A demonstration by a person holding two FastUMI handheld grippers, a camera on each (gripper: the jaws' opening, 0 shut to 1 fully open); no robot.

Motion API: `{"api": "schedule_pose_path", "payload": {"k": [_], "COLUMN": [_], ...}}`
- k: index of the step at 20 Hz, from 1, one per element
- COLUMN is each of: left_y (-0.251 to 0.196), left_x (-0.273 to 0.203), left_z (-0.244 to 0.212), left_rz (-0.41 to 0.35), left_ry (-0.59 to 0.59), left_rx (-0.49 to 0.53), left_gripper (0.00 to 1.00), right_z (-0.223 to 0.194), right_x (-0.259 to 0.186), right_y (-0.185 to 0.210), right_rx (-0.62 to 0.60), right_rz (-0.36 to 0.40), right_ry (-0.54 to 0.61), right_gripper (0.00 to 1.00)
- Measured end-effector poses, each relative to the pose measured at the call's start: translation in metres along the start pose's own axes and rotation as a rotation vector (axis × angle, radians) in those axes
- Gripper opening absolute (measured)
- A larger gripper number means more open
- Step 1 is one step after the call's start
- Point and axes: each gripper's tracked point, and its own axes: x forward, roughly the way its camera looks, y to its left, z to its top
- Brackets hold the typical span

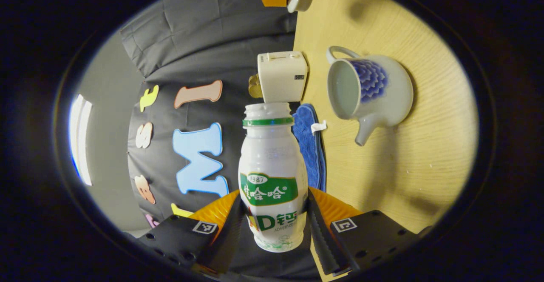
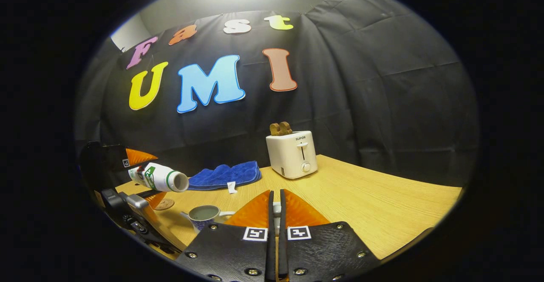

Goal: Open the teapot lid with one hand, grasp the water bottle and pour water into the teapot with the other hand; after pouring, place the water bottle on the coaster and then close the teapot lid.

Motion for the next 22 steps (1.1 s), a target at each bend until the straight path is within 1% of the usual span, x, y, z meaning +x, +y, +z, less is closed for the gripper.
{"api": "schedule_pose_path", "payload": {"k": [2,6,7,8,22], "left_y": [0.001,0.0029,0.0028,0.0028,0.0054], "left_x": [0.0011,0.0031,0.0026,0.0035,0.0089], "left_z": [-0.0014,-0.0023,-0.0004,-0.0012,-0.0062], "left_rz": [0.0,0.008,0.009,0.008,0.007], "left_ry": [0.0,-0.004,-0.006,-0.009,-0.016], "left_rx": [0.018,0.047,0.049,0.049,0.107], "left_gripper": [0.87,0.87,0.78,0.87,0.87], "right_z": [-0.0004,-0.0003,-0.0013,-0.0005,-0.0021], "right_x": [0.0001,0.0002,0.0,-0.0002,0.0], "right_y": [-0.0004,-0.0002,-0.0005,-0.0004,0.0007], "right_rx": [0.002,0.01,0.01,0.009,0.012], "right_rz": [0.0,-0.001,0.0,0.001,0.004], "right_ry": [0.0,0.001,0.002,0.002,0.008], "right_gripper": [0.02,0.02,0.02,0.02,0.03]}}
